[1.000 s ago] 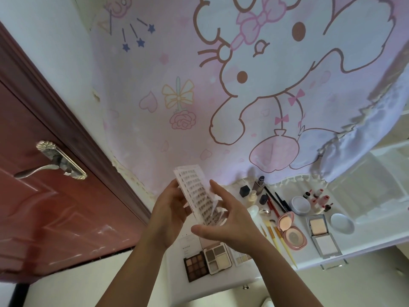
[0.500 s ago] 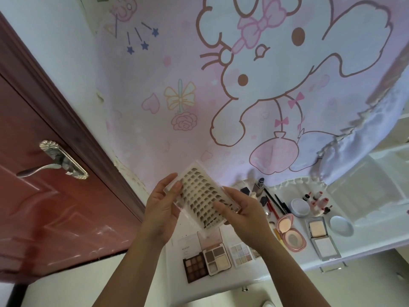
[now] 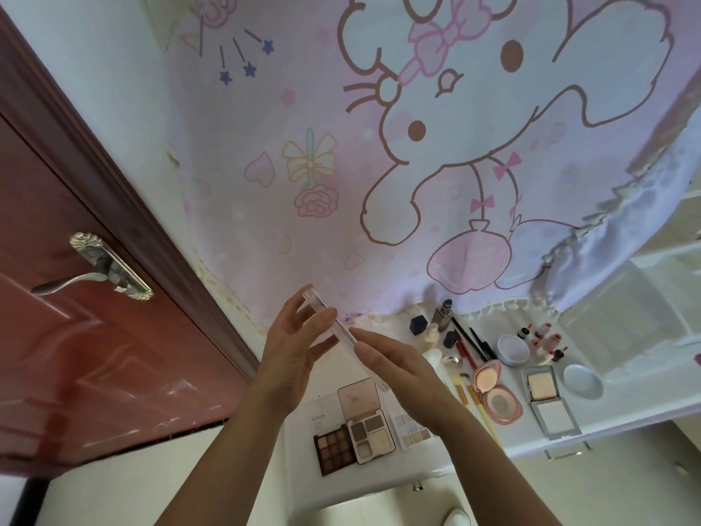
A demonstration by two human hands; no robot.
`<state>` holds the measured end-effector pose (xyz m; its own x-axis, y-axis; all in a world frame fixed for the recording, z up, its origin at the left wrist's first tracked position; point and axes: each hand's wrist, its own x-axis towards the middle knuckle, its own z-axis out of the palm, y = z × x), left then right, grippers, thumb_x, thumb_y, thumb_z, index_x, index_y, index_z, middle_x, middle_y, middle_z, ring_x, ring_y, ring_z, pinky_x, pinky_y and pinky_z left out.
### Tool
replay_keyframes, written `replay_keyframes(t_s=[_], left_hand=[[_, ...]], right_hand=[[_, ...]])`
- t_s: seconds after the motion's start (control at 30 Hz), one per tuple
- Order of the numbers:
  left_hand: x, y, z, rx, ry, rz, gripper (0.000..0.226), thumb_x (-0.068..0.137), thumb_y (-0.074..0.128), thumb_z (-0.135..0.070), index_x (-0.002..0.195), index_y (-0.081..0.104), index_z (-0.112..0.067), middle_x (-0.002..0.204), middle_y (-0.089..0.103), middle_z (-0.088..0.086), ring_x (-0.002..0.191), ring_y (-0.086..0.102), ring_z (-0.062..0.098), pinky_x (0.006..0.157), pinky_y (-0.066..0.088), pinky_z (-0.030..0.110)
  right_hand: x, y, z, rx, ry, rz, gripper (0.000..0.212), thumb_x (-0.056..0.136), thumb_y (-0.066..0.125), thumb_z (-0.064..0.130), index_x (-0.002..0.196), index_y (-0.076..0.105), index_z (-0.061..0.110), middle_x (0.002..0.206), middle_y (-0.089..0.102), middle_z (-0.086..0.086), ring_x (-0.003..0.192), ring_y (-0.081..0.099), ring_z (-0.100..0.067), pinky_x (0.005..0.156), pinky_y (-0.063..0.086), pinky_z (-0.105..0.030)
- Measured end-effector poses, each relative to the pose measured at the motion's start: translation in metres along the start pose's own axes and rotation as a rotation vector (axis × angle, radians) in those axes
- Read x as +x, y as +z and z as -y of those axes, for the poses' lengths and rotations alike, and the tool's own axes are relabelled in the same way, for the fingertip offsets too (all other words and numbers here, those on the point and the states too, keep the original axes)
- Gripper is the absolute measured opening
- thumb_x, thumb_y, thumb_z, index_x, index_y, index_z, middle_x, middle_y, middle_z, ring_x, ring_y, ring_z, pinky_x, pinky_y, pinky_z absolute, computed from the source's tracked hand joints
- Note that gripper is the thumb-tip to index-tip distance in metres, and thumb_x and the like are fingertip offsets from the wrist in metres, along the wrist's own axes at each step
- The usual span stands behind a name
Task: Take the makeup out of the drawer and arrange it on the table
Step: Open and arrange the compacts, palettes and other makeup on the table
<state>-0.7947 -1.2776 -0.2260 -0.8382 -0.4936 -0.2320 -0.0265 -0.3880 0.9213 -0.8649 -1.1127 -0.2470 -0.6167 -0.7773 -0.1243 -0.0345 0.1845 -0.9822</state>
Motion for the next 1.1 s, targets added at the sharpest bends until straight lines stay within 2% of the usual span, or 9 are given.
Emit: replay_keyframes(t_s=[0.2, 0.43, 0.5, 0.57, 0.63, 0.77, 0.9, 1.0, 1.1], left_hand=[[-0.004, 0.005, -0.001, 0.068, 0.027, 0.026, 0.071, 0.074, 0.073, -0.033, 0.141, 0.051, -0.026, 0.125, 0.064, 0.001, 0.11, 0.067, 0.023, 0.095, 0.055, 0.045], [-0.005, 0.009, 0.0, 0.168, 0.052, 0.047, 0.054, 0.093, 0.061, -0.025, 0.145, 0.046, -0.029, 0.141, 0.054, 0.003, 0.109, 0.067, 0.018, 0.093, 0.056, 0.039], [-0.004, 0.006, 0.0, 0.143, 0.035, 0.057, 0.054, 0.091, 0.064, -0.027, 0.143, 0.048, -0.028, 0.139, 0.056, 0.006, 0.108, 0.068, 0.02, 0.089, 0.057, 0.038], [-0.004, 0.004, -0.001, 0.085, 0.0, 0.085, 0.068, 0.077, 0.069, -0.038, 0.141, 0.05, -0.024, 0.136, 0.059, 0.012, 0.112, 0.066, 0.027, 0.089, 0.055, 0.041], [-0.004, 0.006, -0.003, 0.112, 0.016, 0.114, 0.072, 0.073, 0.069, -0.042, 0.141, 0.051, -0.025, 0.136, 0.059, 0.011, 0.114, 0.065, 0.027, 0.088, 0.055, 0.039], [-0.001, 0.01, -0.005, 0.084, 0.052, 0.071, 0.052, 0.084, 0.07, -0.04, 0.133, 0.054, -0.032, 0.134, 0.059, 0.008, 0.106, 0.069, 0.022, 0.08, 0.057, 0.032], [0.001, 0.006, -0.009, 0.021, 0.018, 0.001, 0.044, 0.08, 0.061, -0.041, 0.123, 0.058, -0.032, 0.127, 0.061, 0.01, 0.111, 0.065, 0.028, 0.086, 0.056, 0.039], [0.004, 0.002, -0.013, -0.063, -0.059, -0.047, 0.051, 0.076, 0.073, -0.049, 0.119, 0.06, -0.025, 0.115, 0.063, 0.011, 0.107, 0.064, 0.032, 0.087, 0.056, 0.044], [0.006, -0.002, -0.015, -0.128, -0.135, -0.091, 0.069, 0.074, 0.069, -0.055, 0.129, 0.056, -0.017, 0.113, 0.061, 0.015, 0.097, 0.065, 0.033, 0.075, 0.057, 0.042]], right_hand=[[-0.004, -0.001, 0.002, 0.024, -0.027, 0.089, 0.044, 0.099, 0.042, 0.059, 0.142, 0.045, 0.053, 0.14, 0.053, 0.03, 0.131, 0.048, 0.007, 0.106, 0.043, -0.028], [-0.007, 0.001, -0.002, -0.262, -0.097, 0.095, 0.06, 0.097, 0.024, 0.072, 0.153, 0.026, 0.049, 0.148, 0.049, 0.014, 0.13, 0.052, -0.004, 0.103, 0.051, -0.031], [-0.008, 0.0, -0.002, -0.289, -0.111, 0.063, 0.052, 0.101, 0.028, 0.062, 0.151, 0.032, 0.046, 0.128, 0.063, 0.013, 0.108, 0.063, -0.001, 0.089, 0.057, -0.029], [-0.006, -0.003, -0.005, -0.265, -0.102, 0.002, 0.041, 0.106, 0.039, 0.036, 0.147, 0.041, 0.04, 0.092, 0.066, 0.014, 0.074, 0.065, -0.003, 0.07, 0.06, -0.029], [-0.005, -0.004, -0.009, -0.216, -0.082, -0.015, 0.042, 0.107, 0.04, 0.026, 0.148, 0.044, 0.034, 0.075, 0.062, 0.015, 0.065, 0.062, -0.006, 0.067, 0.062, -0.034], [-0.008, -0.003, -0.006, -0.107, -0.095, 0.011, 0.047, 0.099, 0.038, 0.055, 0.144, 0.045, 0.047, 0.099, 0.067, 0.022, 0.095, 0.065, -0.004, 0.084, 0.058, -0.032], [-0.011, -0.011, -0.006, -0.029, -0.049, 0.011, 0.061, 0.077, 0.053, 0.074, 0.133, 0.048, 0.051, 0.131, 0.061, 0.018, 0.117, 0.06, 0.0, 0.092, 0.055, -0.023], [-0.012, -0.013, -0.008, 0.049, -0.051, 0.05, 0.067, 0.075, 0.067, 0.064, 0.137, 0.054, 0.044, 0.133, 0.062, 0.016, 0.119, 0.061, -0.005, 0.091, 0.056, -0.026], [-0.01, -0.01, -0.006, 0.014, -0.075, 0.029, 0.056, 0.079, 0.079, 0.043, 0.132, 0.062, 0.043, 0.123, 0.067, 0.015, 0.11, 0.066, -0.014, 0.092, 0.058, -0.036]])
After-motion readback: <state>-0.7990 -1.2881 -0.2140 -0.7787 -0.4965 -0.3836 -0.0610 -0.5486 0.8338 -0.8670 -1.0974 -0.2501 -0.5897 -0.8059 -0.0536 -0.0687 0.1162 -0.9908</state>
